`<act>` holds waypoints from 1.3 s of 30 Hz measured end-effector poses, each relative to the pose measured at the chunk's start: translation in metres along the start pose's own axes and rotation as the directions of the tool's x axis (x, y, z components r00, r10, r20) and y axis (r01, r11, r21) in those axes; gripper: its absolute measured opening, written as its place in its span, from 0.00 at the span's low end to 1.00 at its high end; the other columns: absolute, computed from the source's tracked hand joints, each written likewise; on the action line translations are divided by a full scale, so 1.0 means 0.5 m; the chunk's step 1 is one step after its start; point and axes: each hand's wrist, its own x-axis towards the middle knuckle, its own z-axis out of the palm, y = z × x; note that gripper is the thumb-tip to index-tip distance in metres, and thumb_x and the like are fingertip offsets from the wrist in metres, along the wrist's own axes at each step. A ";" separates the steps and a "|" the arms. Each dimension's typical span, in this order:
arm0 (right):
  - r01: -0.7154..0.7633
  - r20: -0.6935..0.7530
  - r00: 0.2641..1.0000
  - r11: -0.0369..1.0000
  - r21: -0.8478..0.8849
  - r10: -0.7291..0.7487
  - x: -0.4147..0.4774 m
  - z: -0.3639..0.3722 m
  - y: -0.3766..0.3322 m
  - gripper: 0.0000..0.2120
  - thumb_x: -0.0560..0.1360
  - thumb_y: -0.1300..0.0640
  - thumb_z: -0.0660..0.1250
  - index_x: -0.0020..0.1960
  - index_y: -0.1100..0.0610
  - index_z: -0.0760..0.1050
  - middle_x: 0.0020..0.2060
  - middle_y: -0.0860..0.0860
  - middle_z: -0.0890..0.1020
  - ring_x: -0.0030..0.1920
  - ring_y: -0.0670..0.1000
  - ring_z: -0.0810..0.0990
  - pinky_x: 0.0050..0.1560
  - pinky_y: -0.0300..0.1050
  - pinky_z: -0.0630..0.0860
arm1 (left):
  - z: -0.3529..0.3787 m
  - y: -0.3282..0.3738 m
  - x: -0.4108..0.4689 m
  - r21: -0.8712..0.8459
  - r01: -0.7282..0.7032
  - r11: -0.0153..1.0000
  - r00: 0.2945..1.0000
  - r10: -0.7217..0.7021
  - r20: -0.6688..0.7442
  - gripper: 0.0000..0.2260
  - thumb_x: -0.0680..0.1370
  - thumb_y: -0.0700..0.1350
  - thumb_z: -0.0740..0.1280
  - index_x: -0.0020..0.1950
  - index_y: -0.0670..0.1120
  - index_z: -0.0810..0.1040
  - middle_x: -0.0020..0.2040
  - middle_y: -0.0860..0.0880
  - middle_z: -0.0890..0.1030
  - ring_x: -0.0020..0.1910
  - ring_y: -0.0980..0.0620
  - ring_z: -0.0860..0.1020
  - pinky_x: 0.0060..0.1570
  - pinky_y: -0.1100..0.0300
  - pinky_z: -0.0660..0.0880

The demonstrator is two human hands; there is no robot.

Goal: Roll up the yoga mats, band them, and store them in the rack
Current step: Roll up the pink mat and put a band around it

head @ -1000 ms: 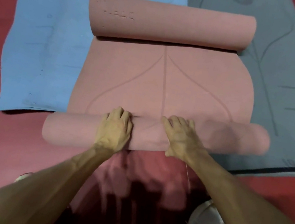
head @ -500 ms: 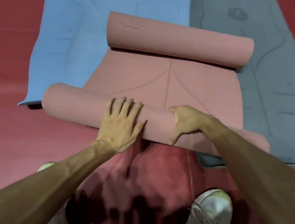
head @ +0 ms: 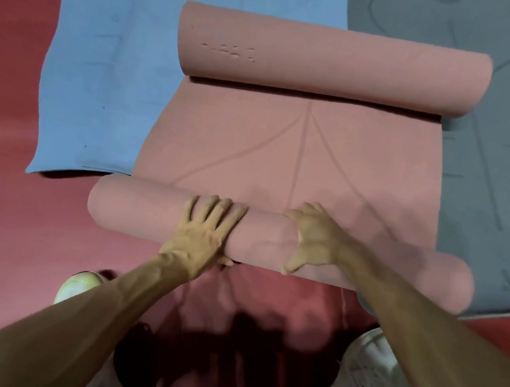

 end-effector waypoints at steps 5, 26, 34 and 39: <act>0.029 -0.197 0.979 0.991 -0.128 -0.054 -0.003 0.031 0.007 0.52 0.59 0.35 0.76 0.75 0.52 0.58 0.64 0.50 0.66 0.65 0.53 0.63 0.68 0.51 0.60 | -0.019 -0.029 0.042 -0.036 -0.046 0.998 0.986 0.051 0.160 0.49 0.64 0.70 0.69 0.76 0.50 0.54 0.68 0.45 0.67 0.67 0.43 0.64 0.67 0.43 0.55; -0.116 -0.403 0.915 0.946 -0.301 -0.016 0.033 0.022 0.041 0.55 0.57 0.37 0.77 0.74 0.56 0.56 0.63 0.51 0.69 0.63 0.54 0.69 0.63 0.58 0.62 | -0.056 -0.111 0.182 -0.333 0.144 0.932 0.936 -0.020 0.351 0.42 0.63 0.78 0.46 0.71 0.58 0.67 0.64 0.51 0.72 0.65 0.49 0.70 0.65 0.49 0.64; -0.038 -0.297 0.955 0.994 -0.102 0.006 0.049 -0.049 0.063 0.50 0.55 0.36 0.75 0.72 0.50 0.62 0.62 0.47 0.74 0.62 0.52 0.74 0.63 0.55 0.65 | -0.070 -0.007 0.141 -0.048 0.332 0.942 0.939 -0.325 0.116 0.30 0.78 0.58 0.37 0.74 0.48 0.63 0.71 0.49 0.68 0.72 0.48 0.63 0.70 0.36 0.49; -0.044 -0.168 0.985 0.999 0.028 0.048 0.017 -0.082 0.040 0.45 0.53 0.38 0.79 0.66 0.49 0.69 0.57 0.46 0.79 0.55 0.51 0.77 0.57 0.48 0.72 | -0.102 0.036 0.096 -0.018 0.346 0.938 0.933 -0.342 0.112 0.33 0.77 0.61 0.36 0.77 0.45 0.55 0.75 0.45 0.61 0.76 0.43 0.54 0.71 0.38 0.43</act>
